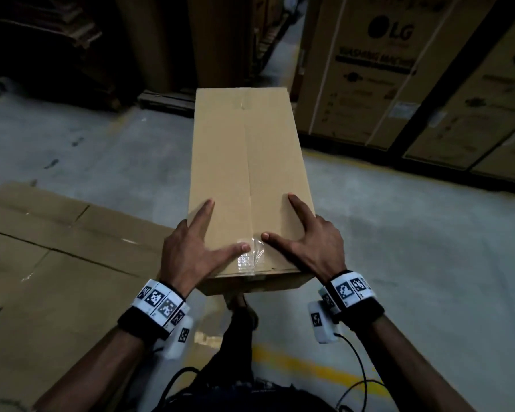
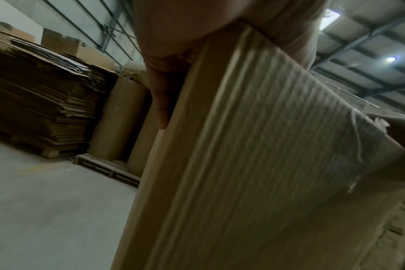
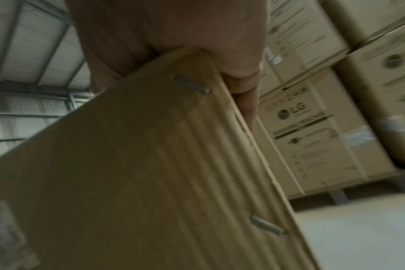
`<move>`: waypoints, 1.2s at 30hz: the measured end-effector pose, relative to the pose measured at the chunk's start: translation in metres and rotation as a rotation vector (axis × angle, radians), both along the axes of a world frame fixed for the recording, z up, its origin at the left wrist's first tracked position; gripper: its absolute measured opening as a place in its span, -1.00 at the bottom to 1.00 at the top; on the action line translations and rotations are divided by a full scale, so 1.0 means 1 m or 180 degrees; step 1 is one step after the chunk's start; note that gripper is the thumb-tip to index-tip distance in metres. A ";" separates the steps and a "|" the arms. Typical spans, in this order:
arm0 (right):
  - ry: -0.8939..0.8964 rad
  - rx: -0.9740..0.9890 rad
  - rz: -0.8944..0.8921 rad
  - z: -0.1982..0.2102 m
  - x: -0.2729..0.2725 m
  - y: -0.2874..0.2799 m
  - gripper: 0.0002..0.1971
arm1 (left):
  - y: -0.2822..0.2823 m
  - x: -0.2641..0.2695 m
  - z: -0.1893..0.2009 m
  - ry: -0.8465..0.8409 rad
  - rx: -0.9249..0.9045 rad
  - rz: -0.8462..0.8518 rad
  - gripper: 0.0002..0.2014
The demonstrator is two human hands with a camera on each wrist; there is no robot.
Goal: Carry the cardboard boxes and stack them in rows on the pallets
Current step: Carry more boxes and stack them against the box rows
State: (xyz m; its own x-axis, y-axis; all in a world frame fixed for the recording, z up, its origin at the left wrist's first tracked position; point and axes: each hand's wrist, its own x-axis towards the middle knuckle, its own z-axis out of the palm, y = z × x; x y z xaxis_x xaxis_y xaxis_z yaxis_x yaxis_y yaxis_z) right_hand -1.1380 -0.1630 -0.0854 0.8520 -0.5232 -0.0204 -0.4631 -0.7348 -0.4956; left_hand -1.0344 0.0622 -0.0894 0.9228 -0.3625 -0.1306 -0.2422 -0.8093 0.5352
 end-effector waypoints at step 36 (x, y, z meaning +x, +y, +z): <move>-0.0008 0.0039 0.2572 0.051 1.004 -0.127 0.08 | -0.125 0.811 0.029 -0.0211 -0.0114 0.2657 0.18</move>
State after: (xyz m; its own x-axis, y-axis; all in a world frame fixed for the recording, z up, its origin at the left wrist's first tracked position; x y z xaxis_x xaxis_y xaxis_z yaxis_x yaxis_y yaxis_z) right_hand -0.1343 -0.2902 -0.0347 0.9668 0.2547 -0.0196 0.2101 -0.8365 -0.5060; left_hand -0.2229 -0.0629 -0.0600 0.8953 0.4402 -0.0682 0.3972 -0.7196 0.5696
